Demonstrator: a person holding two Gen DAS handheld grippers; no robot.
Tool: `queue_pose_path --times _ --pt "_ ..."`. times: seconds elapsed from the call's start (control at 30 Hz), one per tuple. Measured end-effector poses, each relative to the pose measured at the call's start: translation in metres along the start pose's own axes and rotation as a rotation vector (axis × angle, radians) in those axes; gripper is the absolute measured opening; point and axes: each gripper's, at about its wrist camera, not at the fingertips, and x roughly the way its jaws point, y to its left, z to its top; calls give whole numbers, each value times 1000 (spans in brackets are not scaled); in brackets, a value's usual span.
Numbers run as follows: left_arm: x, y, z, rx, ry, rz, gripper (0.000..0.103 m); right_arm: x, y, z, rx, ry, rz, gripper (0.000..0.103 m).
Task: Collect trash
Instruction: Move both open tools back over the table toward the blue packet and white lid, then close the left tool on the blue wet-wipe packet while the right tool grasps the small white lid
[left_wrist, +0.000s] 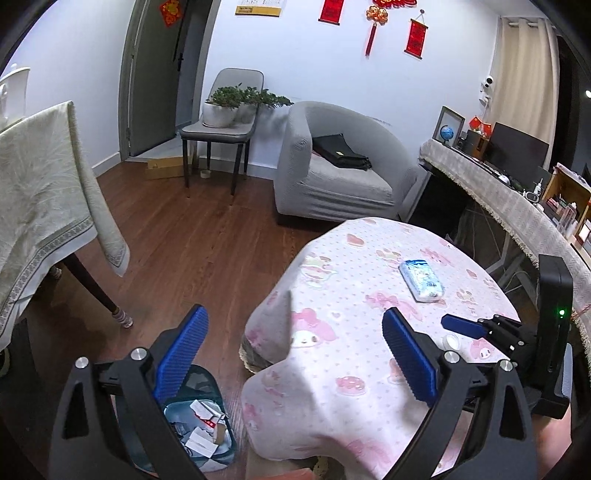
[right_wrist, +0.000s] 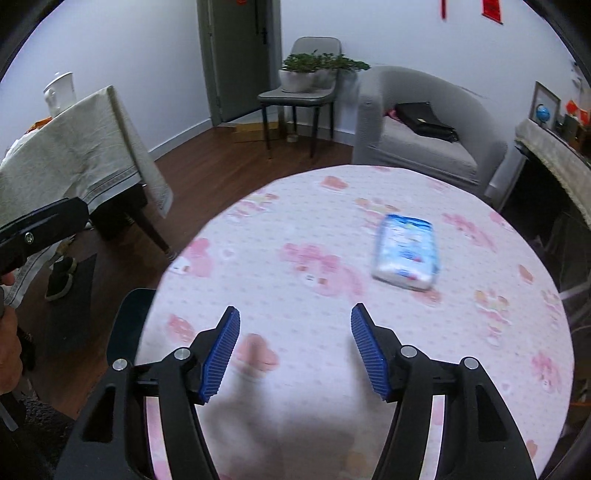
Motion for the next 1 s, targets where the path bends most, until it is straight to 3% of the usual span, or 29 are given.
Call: queue_pose_path --times 0.57,0.87,1.0 --pt "36 -48 -2 36 53 -23 99 4 -51 -25 46 68 -59 64" --pt "56 -73 -1 44 74 -44 99 9 -61 -30 38 78 -50 30" --pt "65 -86 -2 36 89 -63 99 3 -71 -32 53 69 -54 30"
